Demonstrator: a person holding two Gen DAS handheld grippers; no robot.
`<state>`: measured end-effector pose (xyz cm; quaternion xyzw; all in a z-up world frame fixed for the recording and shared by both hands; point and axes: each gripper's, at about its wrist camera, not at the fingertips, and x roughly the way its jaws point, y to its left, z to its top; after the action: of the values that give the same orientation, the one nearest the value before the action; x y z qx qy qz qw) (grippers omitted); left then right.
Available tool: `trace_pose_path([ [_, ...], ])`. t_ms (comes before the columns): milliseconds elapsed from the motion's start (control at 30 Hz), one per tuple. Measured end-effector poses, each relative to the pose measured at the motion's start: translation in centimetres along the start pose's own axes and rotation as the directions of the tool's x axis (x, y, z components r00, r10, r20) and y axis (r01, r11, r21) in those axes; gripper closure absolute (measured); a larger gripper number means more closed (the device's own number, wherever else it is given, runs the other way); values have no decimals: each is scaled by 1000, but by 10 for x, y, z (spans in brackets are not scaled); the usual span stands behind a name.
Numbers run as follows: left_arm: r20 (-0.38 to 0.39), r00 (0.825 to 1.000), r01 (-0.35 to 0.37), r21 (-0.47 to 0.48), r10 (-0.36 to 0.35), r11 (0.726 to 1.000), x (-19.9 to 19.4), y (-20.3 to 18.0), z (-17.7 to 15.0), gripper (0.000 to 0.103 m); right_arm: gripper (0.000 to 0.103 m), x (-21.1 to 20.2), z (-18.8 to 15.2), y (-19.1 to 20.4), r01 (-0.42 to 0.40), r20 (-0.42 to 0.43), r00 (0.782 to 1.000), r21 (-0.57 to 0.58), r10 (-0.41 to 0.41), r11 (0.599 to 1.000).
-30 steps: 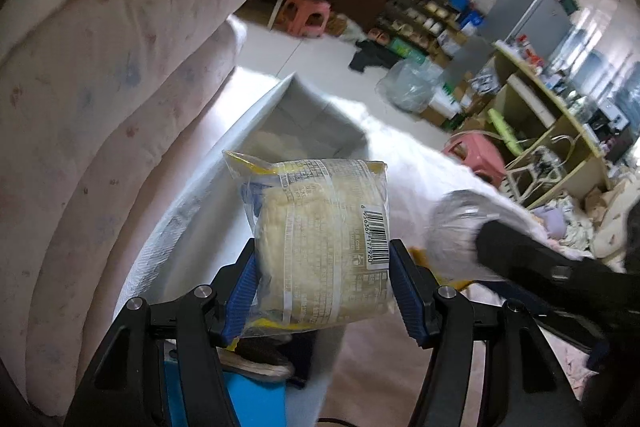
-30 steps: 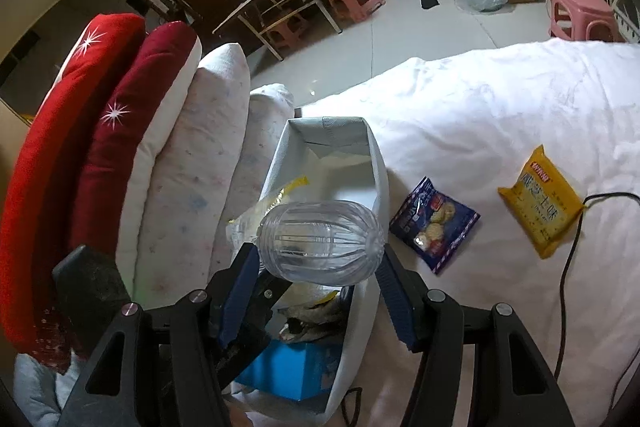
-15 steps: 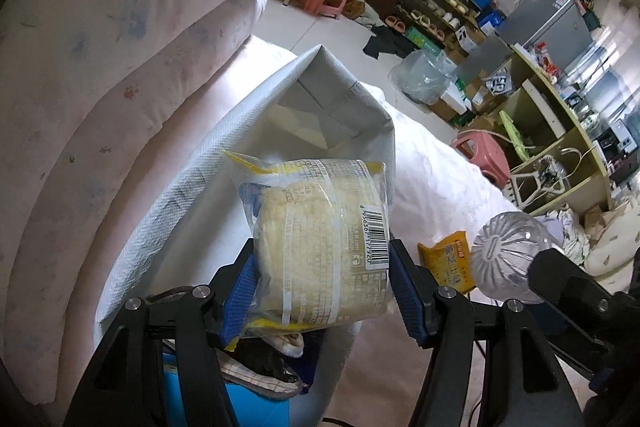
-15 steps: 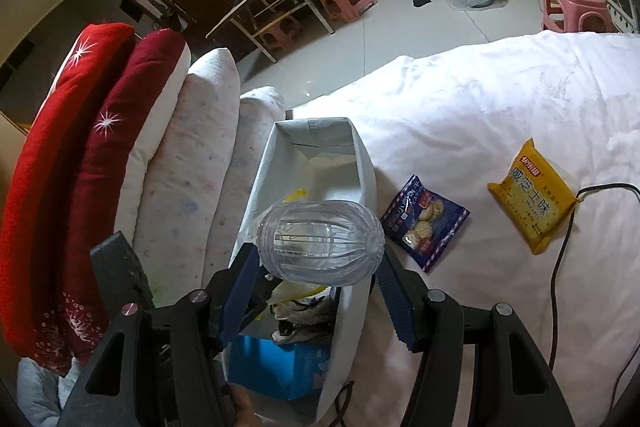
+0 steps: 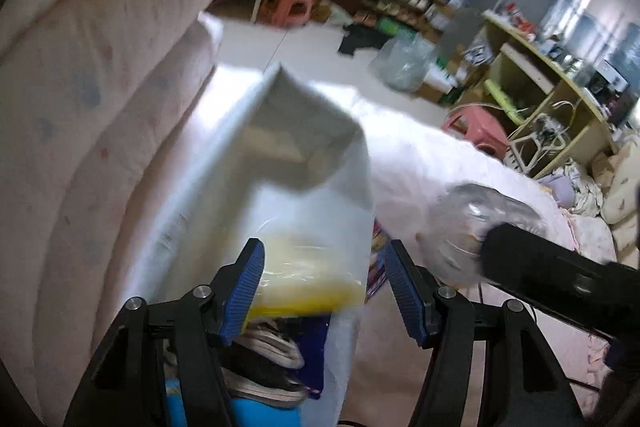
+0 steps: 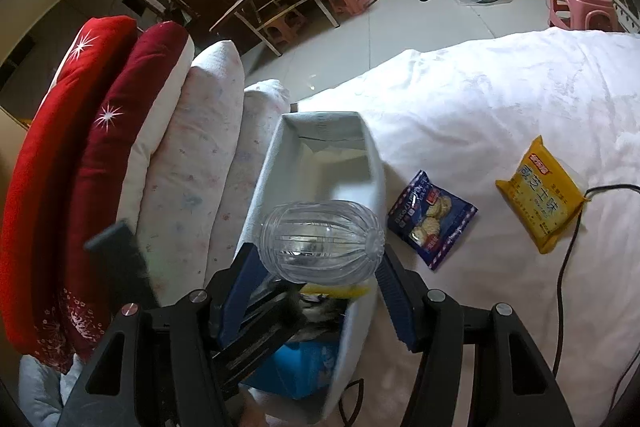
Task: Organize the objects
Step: 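Carry both items to the white tray while the right gripper drops the container inside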
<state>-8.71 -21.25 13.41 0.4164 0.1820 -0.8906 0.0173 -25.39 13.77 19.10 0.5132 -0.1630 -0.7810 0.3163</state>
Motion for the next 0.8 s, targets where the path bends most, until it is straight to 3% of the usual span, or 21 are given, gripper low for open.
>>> trace_pose_path([
  [100, 30, 999, -41, 63, 39, 997, -3, -9, -1, 42, 45, 2, 7, 6, -16, -4, 1000, -24, 16, 1000],
  [233, -5, 999, -43, 84, 43, 996, 7, -11, -2, 42, 48, 6, 13, 7, -39, -5, 999, -5, 39, 999],
  [367, -18, 997, -69, 73, 71, 995, 11, -9, -1, 42, 51, 11, 13, 8, -38, -15, 999, -8, 38, 999],
  [800, -42, 998, -44, 3, 44, 999, 11, 3, 2, 42, 51, 21, 12, 8, -41, -38, 998, -1, 41, 999],
])
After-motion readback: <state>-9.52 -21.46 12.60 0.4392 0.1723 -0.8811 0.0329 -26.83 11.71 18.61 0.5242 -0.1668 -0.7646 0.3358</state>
